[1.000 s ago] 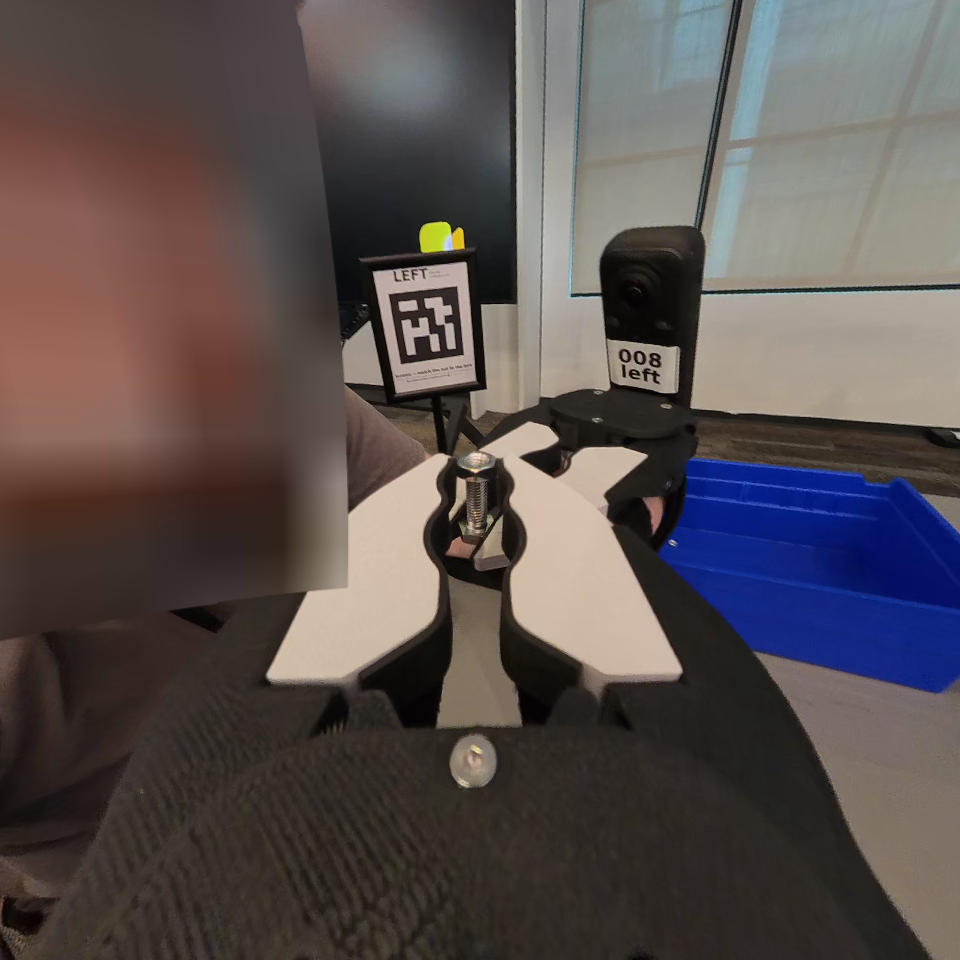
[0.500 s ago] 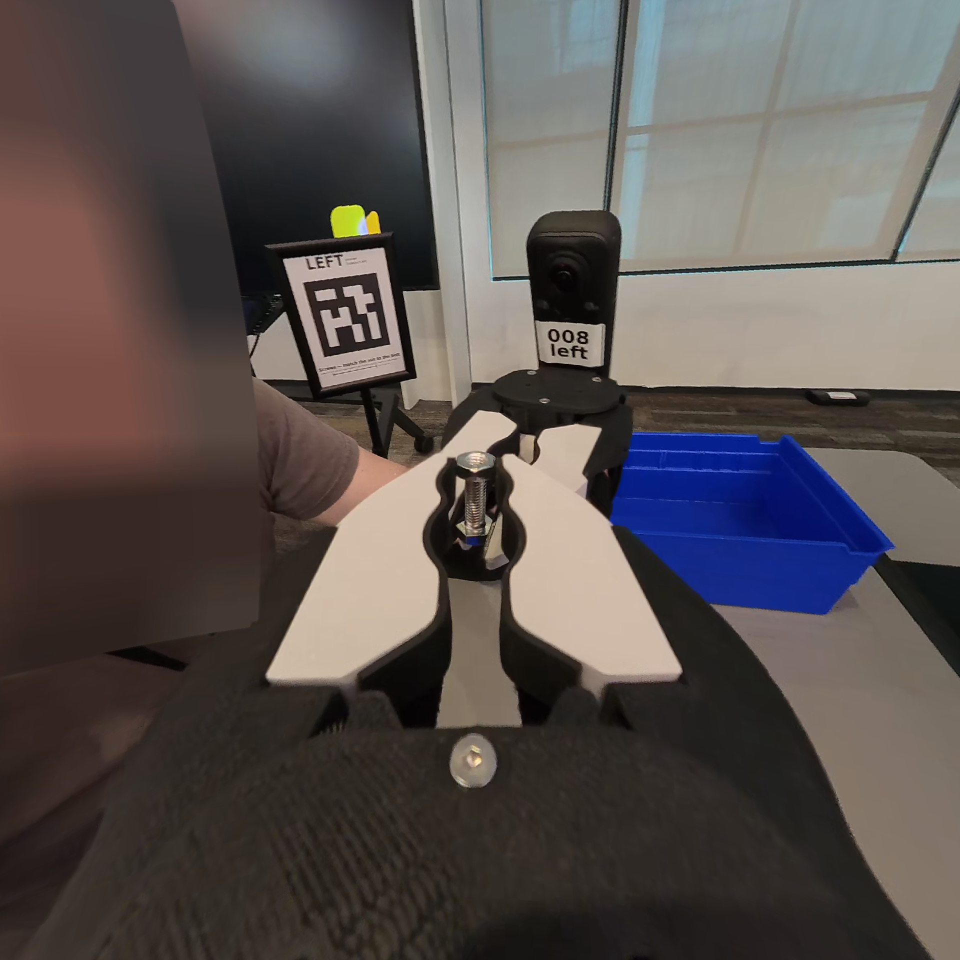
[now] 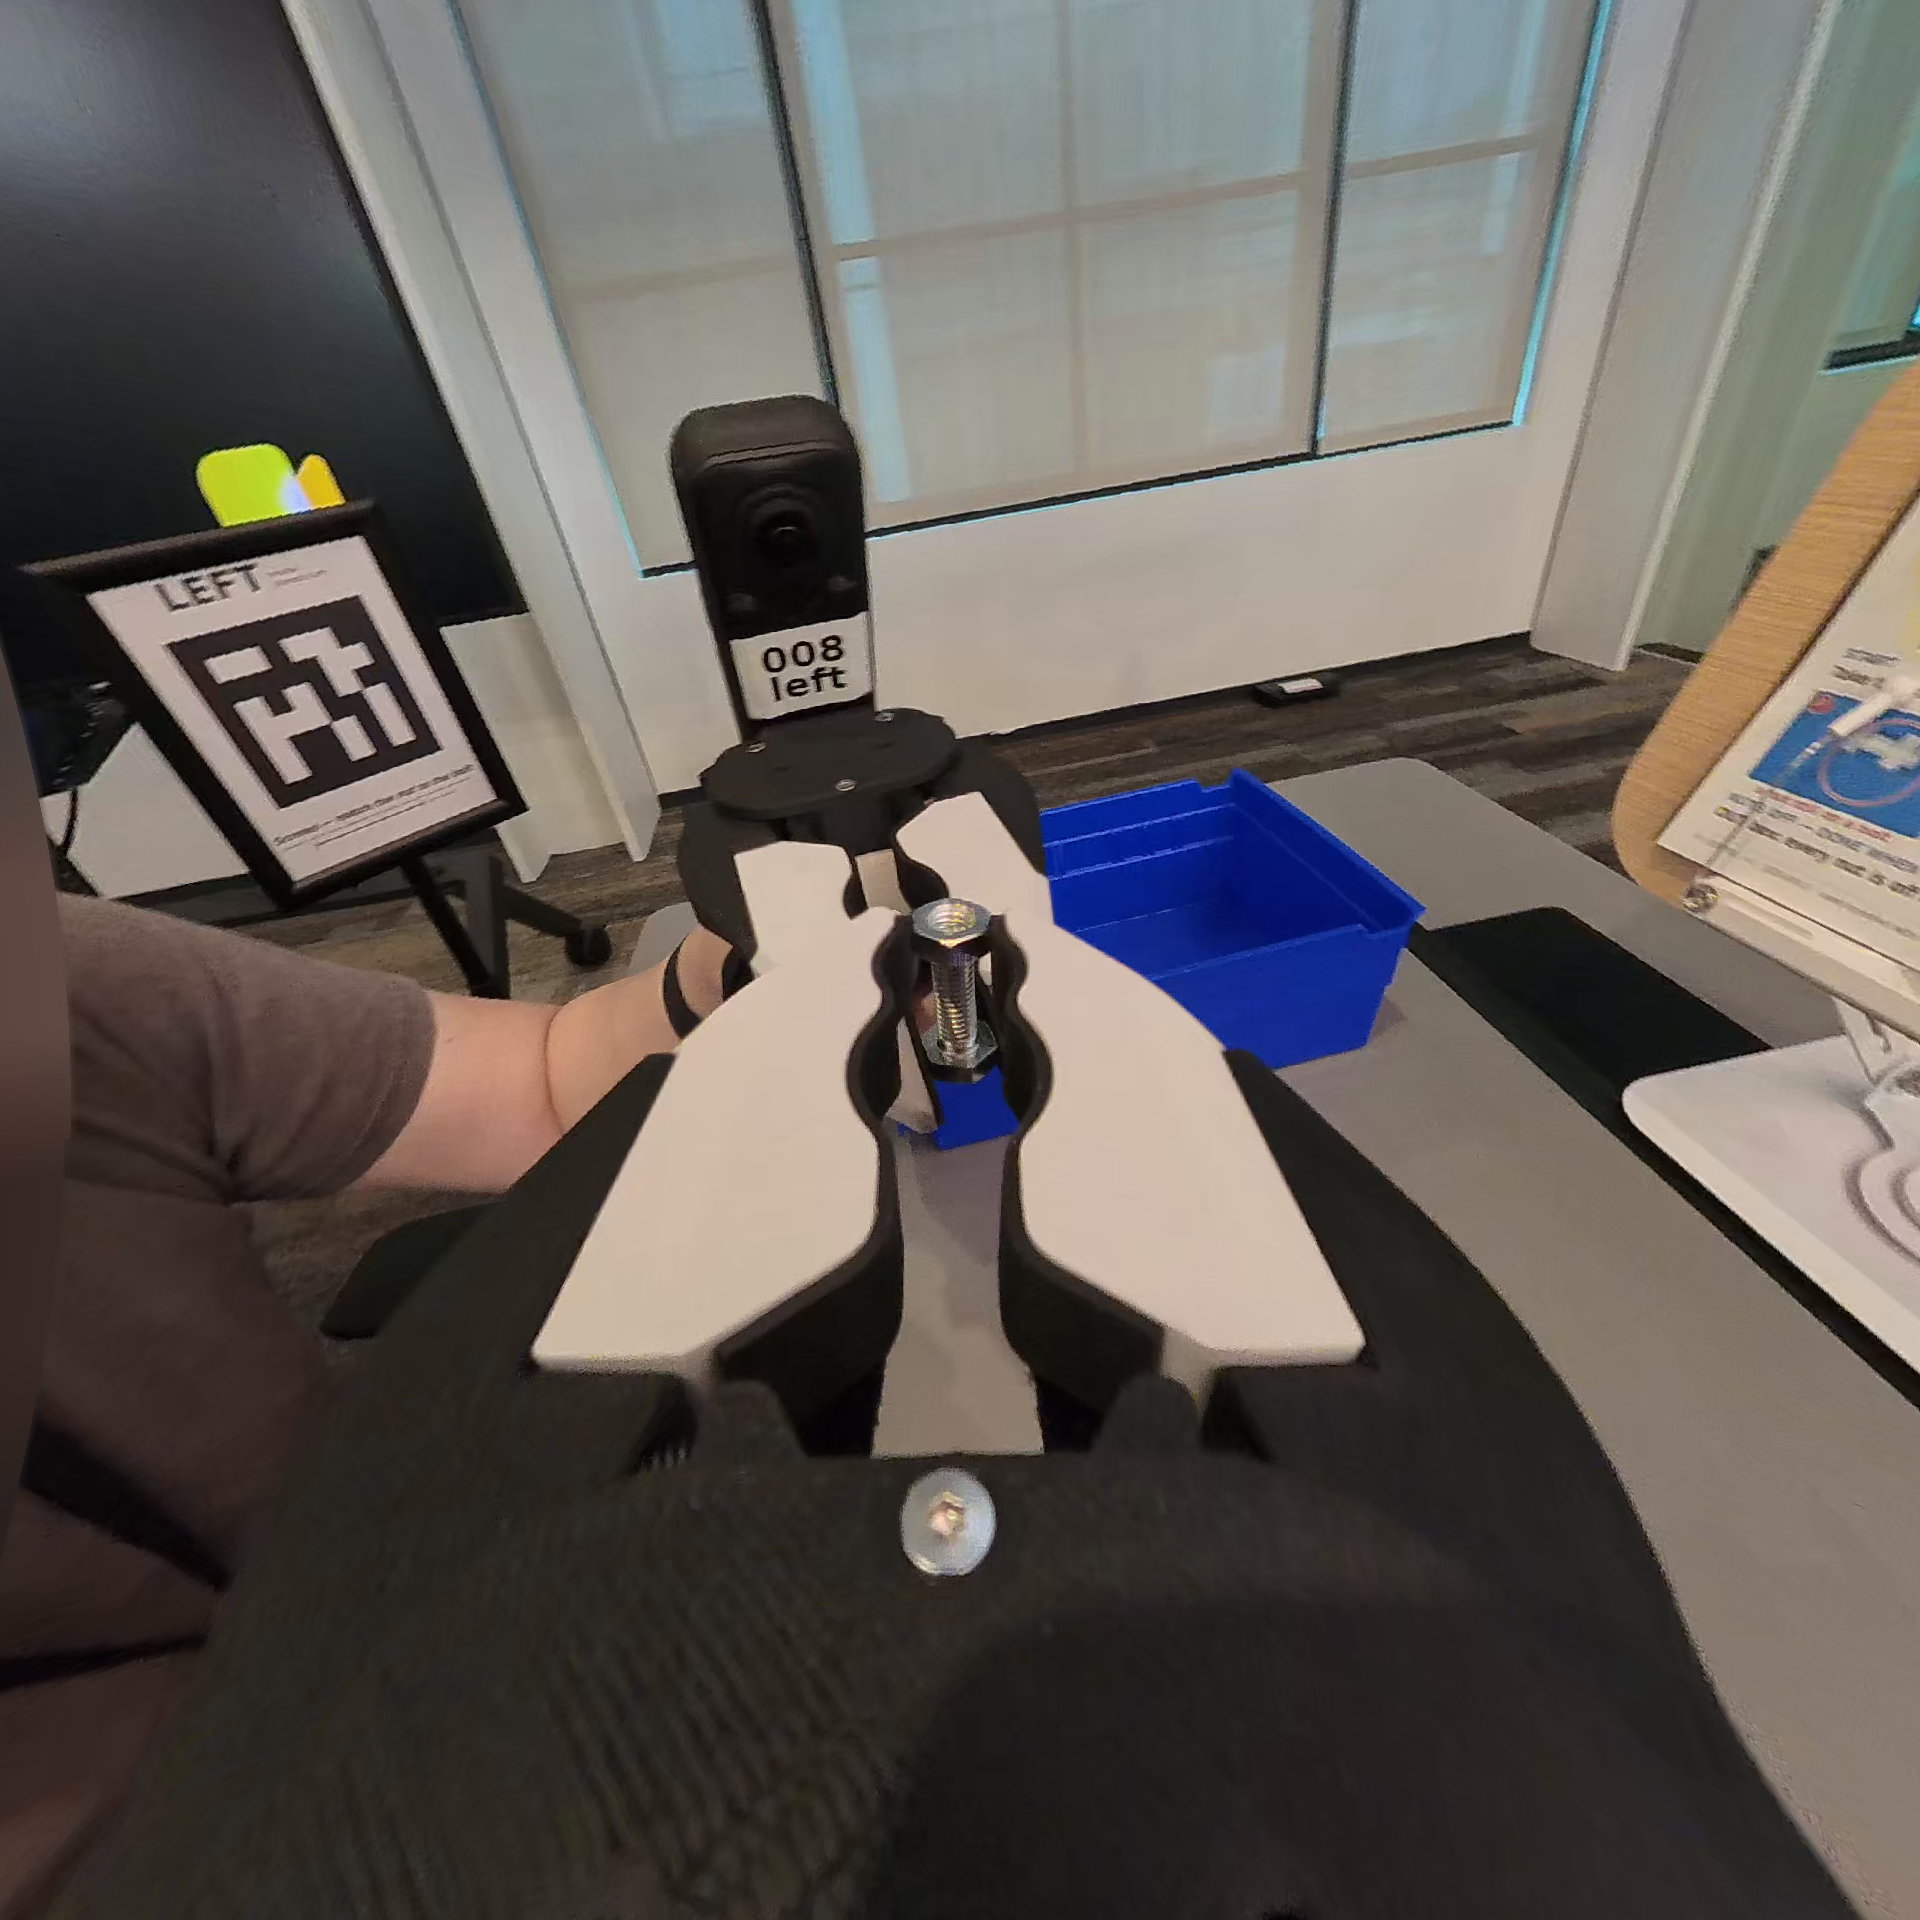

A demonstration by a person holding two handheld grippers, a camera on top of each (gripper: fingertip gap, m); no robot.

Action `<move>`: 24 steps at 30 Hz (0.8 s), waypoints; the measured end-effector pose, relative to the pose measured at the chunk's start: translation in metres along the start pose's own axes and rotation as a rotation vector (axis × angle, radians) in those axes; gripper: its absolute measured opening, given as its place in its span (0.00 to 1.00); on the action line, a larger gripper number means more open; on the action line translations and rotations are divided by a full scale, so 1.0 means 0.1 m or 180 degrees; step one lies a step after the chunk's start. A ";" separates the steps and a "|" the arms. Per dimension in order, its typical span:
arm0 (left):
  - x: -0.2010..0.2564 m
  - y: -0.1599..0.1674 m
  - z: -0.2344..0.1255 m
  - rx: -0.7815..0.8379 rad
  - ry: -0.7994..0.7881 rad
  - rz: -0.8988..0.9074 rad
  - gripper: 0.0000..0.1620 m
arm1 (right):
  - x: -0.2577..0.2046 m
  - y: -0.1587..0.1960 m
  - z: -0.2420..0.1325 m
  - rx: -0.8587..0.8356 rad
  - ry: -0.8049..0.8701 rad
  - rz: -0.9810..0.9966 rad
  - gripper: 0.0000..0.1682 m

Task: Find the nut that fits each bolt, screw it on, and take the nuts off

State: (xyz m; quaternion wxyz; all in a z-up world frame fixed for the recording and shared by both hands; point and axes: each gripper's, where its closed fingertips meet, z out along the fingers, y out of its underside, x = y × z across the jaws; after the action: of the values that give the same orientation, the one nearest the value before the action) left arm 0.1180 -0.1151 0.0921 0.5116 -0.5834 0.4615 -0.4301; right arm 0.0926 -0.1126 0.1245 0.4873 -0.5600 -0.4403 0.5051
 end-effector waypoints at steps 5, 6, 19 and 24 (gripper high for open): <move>-0.11 0.02 0.00 -0.0061 -0.0351 0.0075 0.09 | 0.09 0.01 0.02 0.0030 0.0360 0.0025 0.09; -0.12 0.02 0.00 -0.0074 -0.0412 0.0092 0.09 | 0.11 0.01 0.02 0.0038 0.0427 0.0011 0.09; -0.12 0.01 -0.01 -0.0070 -0.0461 0.0062 0.09 | 0.11 -0.01 0.02 0.0064 0.0628 -0.0089 0.09; -0.11 0.00 0.00 -0.0062 -0.0425 0.0044 0.09 | 0.10 -0.01 0.02 0.0069 0.0555 -0.0040 0.09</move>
State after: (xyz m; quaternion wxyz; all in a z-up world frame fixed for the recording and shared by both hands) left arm 0.1153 -0.1046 0.0913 0.5385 -0.6126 0.4345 -0.3821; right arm 0.0917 -0.1024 0.1240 0.5329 -0.5937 -0.3943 0.4561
